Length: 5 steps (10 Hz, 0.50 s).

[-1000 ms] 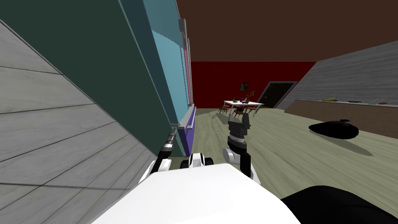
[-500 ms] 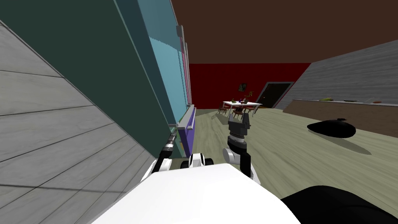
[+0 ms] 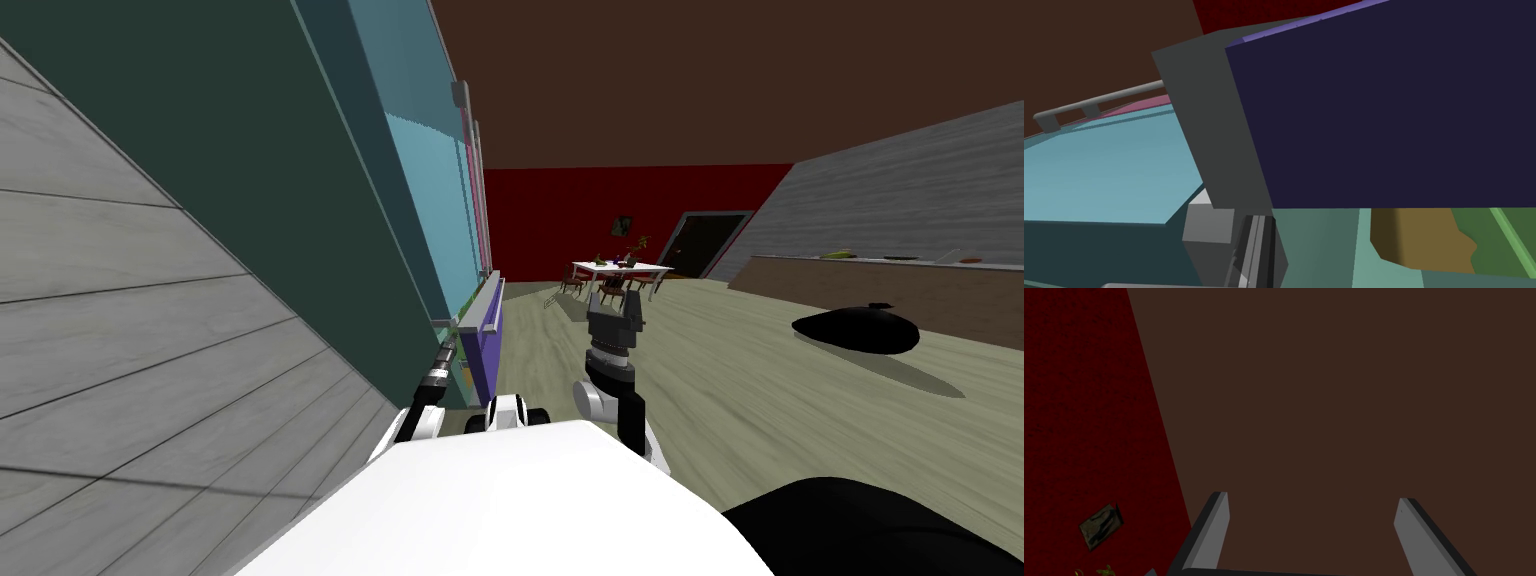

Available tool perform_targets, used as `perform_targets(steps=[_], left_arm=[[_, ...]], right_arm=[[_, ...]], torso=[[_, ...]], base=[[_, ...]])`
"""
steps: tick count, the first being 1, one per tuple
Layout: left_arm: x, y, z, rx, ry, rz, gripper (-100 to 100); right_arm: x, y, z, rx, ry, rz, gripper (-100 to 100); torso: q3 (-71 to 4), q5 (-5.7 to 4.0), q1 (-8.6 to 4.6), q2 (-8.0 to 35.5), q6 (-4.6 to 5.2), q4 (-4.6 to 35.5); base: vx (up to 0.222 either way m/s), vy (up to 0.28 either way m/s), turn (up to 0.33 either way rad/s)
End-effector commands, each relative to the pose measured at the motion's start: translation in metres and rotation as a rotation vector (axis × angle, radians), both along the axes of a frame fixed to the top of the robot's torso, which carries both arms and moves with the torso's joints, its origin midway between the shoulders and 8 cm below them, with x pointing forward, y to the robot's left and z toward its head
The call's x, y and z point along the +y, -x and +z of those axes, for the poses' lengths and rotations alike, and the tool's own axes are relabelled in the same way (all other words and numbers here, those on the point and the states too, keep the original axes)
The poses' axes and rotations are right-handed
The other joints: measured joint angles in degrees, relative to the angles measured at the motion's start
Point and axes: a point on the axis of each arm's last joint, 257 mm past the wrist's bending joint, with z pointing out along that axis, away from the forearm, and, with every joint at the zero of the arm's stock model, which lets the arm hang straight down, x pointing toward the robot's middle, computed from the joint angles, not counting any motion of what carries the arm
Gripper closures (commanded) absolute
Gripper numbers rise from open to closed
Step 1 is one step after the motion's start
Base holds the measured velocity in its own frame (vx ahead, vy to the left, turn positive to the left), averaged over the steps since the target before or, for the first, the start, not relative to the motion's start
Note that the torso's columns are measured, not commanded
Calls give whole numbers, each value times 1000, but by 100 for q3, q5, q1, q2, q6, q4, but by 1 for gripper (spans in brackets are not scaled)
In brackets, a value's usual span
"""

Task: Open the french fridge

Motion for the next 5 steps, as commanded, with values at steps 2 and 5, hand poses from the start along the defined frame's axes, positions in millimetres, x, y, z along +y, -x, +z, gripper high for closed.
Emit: perform_targets(steps=[2, 5], left_arm=[[2, 3, -33, 84, 1, 10, -100], [-1, 2, -41, 102, 9, 13, -100]], right_arm=[[0, 0, 0, 0, 0, 0, 0], [0, 0, 0, 0, 0, 0, 0]], torso=[[-7, 3, -9, -17, 5, -12], [16, -30, -28, 45, -5, 55]], base=[[8, -14, -9], [5, -16, -22]])
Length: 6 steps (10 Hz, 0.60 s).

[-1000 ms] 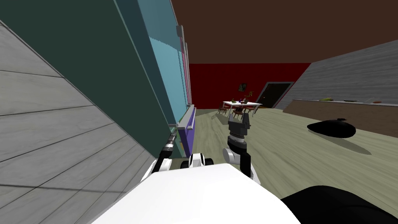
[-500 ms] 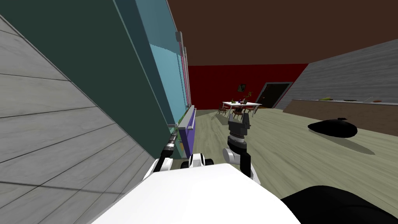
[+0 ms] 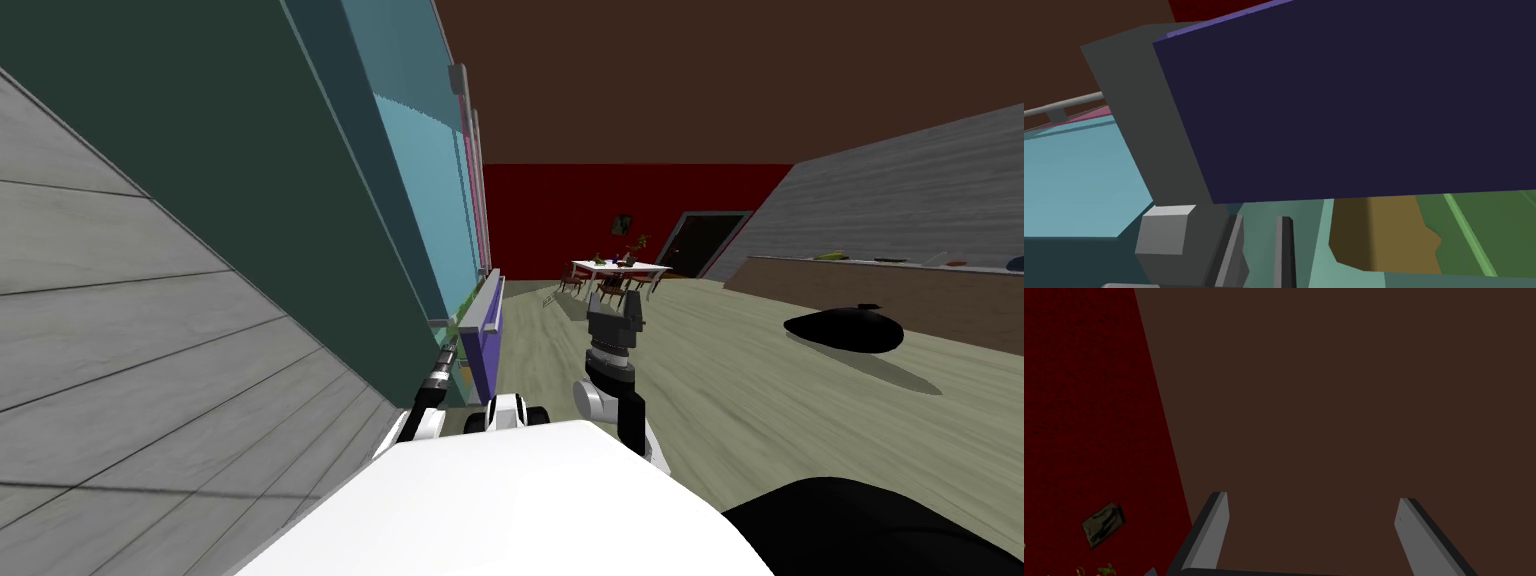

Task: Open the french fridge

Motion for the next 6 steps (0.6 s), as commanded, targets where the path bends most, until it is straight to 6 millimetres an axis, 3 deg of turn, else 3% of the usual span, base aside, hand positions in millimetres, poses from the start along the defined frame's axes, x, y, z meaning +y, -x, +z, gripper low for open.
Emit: perform_targets(steps=[1, 6], left_arm=[[-9, -3, -32, 78, 34, 13, -100], [-36, -9, -46, 110, 140, 38, -100]], right_arm=[[0, 0, 0, 0, 0, 0, 0], [0, 0, 0, 0, 0, 0, 0]], torso=[[45, -27, -34, 86, -22, 49], [107, -31, -17, 191, -49, 84]], base=[[80, -55, -65], [11, -43, -12]])
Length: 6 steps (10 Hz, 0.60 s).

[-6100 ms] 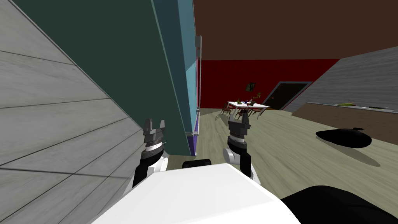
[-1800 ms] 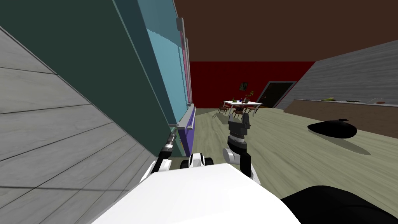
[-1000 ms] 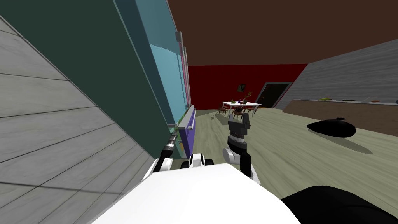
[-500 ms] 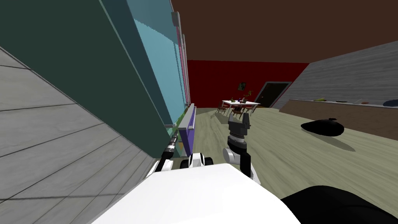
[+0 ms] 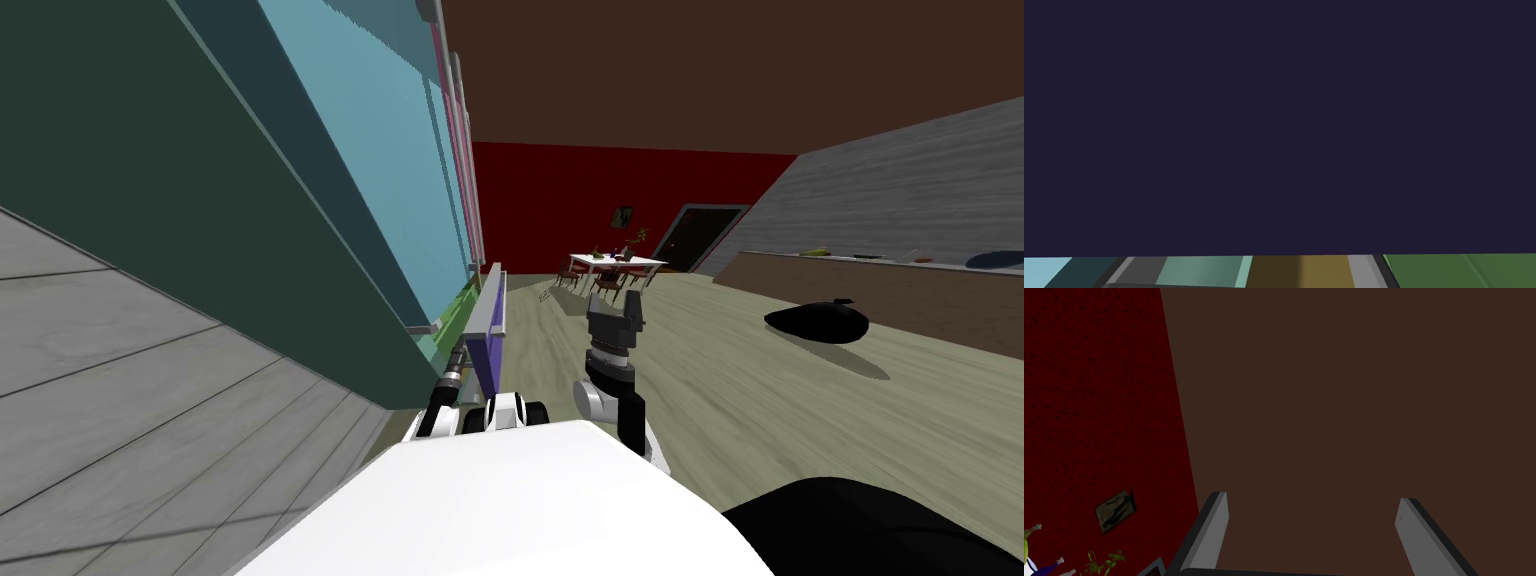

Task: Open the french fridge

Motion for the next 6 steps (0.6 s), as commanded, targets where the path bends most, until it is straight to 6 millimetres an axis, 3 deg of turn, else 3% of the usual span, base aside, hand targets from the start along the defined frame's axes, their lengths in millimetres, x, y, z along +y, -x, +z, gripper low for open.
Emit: perform_targets(steps=[1, 3, 4, 6], left_arm=[[-4, -2, -2, 4, 19, 5, -100], [-4, -4, 2, 2, 20, 7, -100], [-4, -4, 2, 4, 20, 7, 100], [-8, -4, 6, 1, 20, 7, 100]], right_arm=[[0, 0, 0, 0, 0, 0, 0], [0, 0, 0, 0, 0, 0, 0], [0, 0, 0, 0, 0, 0, 0], [0, 0, 0, 0, 0, 0, 0]], torso=[[3, -1, 0, 6, -2, 2], [-1, -4, -11, -3, -2, 1], [5, -5, -14, 11, -3, 2], [18, -13, -52, 30, -1, 9]], base=[[0, 0, 0], [68, -1, -11], [8, 0, 2], [-1, -156, -1]])
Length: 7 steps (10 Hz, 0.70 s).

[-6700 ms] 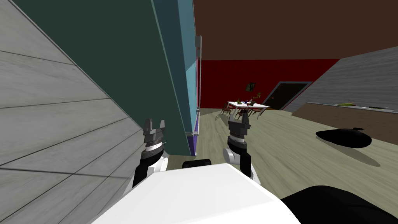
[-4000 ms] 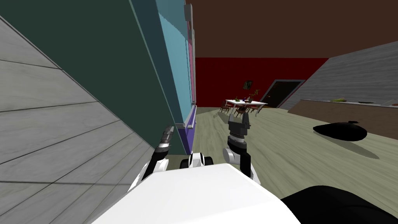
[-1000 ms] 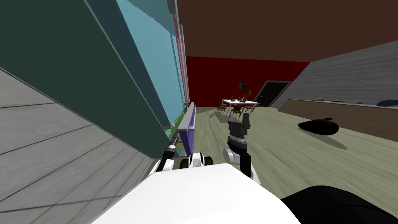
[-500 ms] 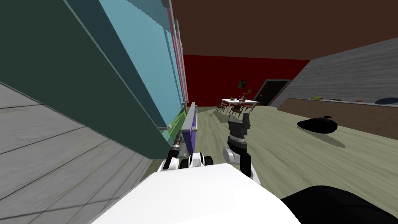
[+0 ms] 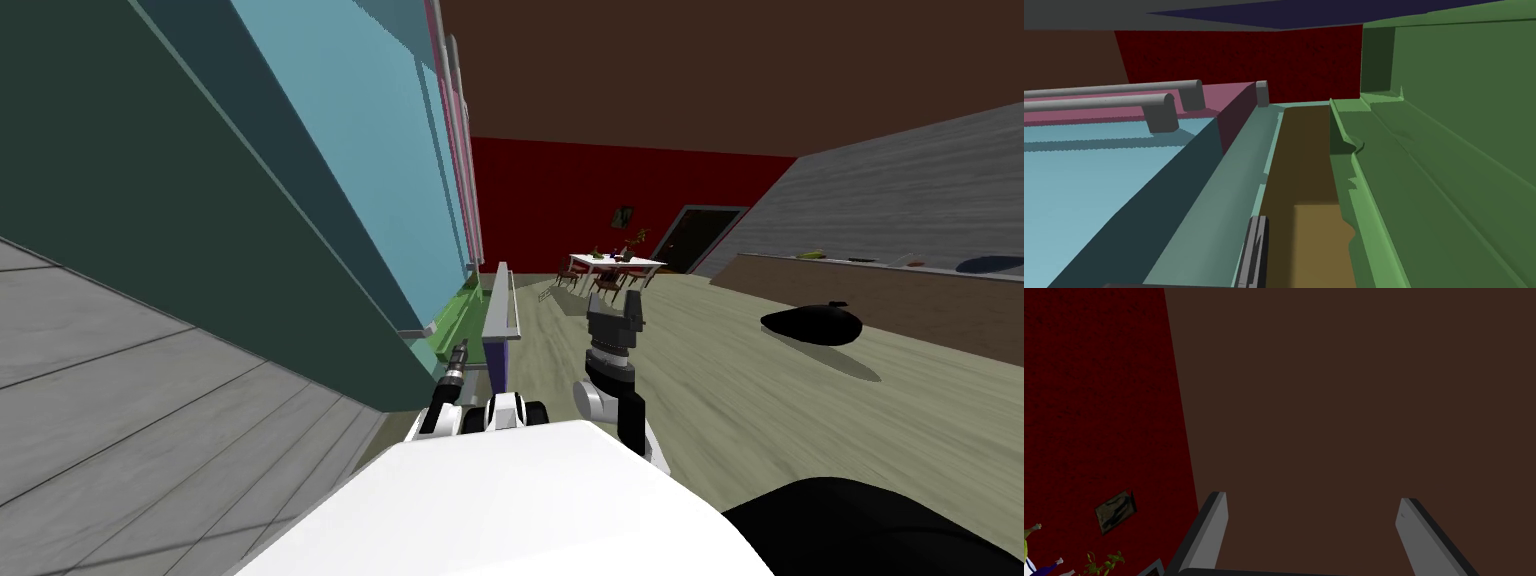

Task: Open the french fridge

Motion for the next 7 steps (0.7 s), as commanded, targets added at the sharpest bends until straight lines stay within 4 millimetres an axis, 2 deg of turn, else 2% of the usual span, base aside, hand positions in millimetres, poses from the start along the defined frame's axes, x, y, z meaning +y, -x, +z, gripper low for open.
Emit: perform_targets(steps=[1, 3, 4, 7], left_arm=[[-4, 0, 3, -2, 0, 0, 100], [-4, 0, 3, -3, 0, 0, 100], [-5, 0, 9, -3, -1, 0, -100], [-6, 1, 26, -3, -4, 4, -100]], right_arm=[[0, 0, 0, 0, 0, 0, 0], [0, 0, 0, 0, 0, 0, 0], [0, 0, 0, 0, 0, 0, 0], [0, 0, 0, 0, 0, 0, 0]], torso=[[-2, -5, -8, -3, 0, -1], [-7, 7, 35, -11, -1, -3], [-11, 19, 79, -18, -2, -5], [-11, 12, 51, -17, -2, -5]], base=[[-19, -210, 2], [-18, -146, 2], [-2, -23, -10], [3, 12, -15]])
